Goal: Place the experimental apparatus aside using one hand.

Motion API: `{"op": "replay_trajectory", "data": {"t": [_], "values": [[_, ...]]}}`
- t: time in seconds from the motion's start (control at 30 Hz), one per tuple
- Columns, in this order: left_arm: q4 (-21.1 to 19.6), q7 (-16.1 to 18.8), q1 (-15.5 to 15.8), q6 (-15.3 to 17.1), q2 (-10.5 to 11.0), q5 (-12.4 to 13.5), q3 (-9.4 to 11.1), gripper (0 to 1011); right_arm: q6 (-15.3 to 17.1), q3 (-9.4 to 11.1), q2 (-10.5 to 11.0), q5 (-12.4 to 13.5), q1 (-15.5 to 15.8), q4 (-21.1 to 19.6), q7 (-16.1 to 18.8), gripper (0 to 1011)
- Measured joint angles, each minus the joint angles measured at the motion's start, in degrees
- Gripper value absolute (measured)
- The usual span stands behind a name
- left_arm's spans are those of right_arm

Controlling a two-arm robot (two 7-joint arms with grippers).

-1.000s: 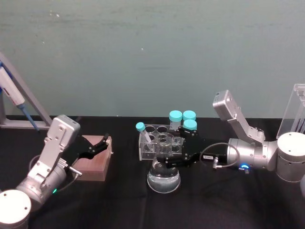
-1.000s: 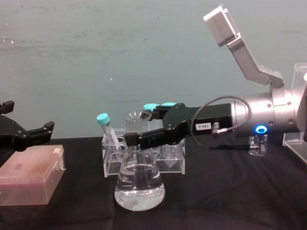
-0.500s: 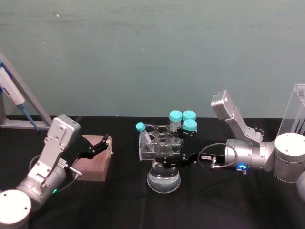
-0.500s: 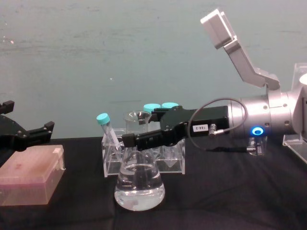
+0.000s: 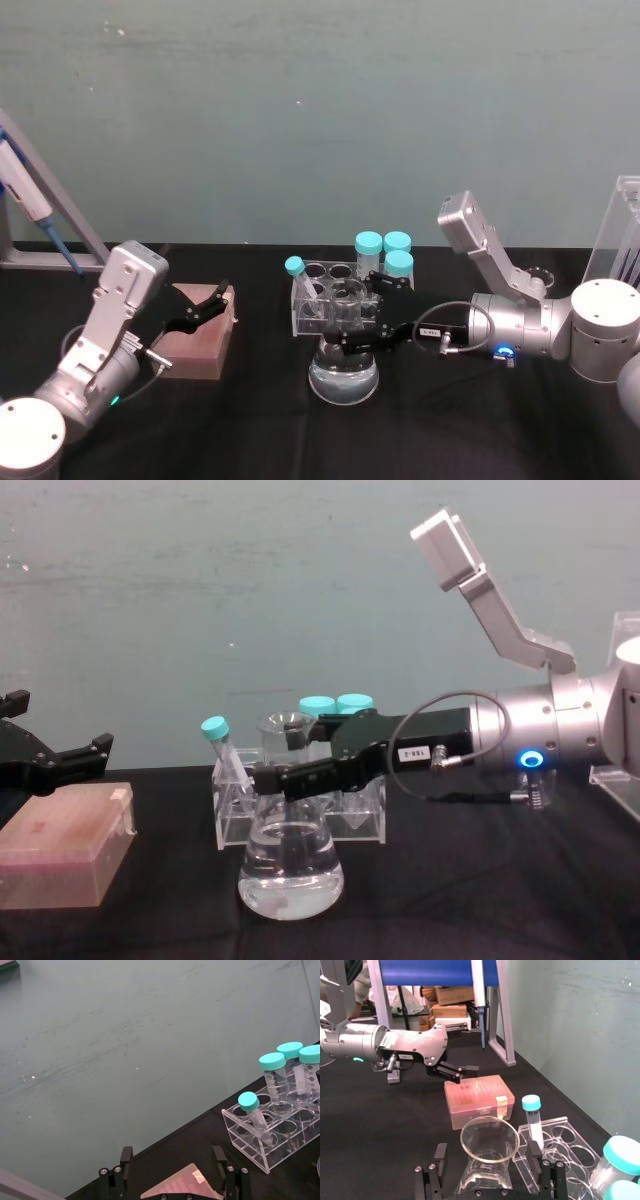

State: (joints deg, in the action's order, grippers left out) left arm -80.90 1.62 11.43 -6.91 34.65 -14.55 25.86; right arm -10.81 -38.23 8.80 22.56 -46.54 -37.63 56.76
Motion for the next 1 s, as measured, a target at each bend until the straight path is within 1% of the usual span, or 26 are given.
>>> {"op": "replay_trajectory", "data": {"t": [0.37, 0.93, 1.0], "values": [[0.0, 0.0, 0.0, 0.0, 0.0, 0.0, 0.0, 1000, -0.2, 0.3, -0.8, -0.4, -0.7, 1.9, 0.5, 1004], [0.0, 0.0, 0.0, 0.0, 0.0, 0.0, 0.0, 1000, -0.2, 0.2, -0.7, -0.4, -0.5, 1.6, 0.5, 1004], [0.0, 0.0, 0.0, 0.0, 0.0, 0.0, 0.0, 1000, -0.2, 0.2, -0.7, -0.4, -0.5, 1.5, 0.5, 984]]}}
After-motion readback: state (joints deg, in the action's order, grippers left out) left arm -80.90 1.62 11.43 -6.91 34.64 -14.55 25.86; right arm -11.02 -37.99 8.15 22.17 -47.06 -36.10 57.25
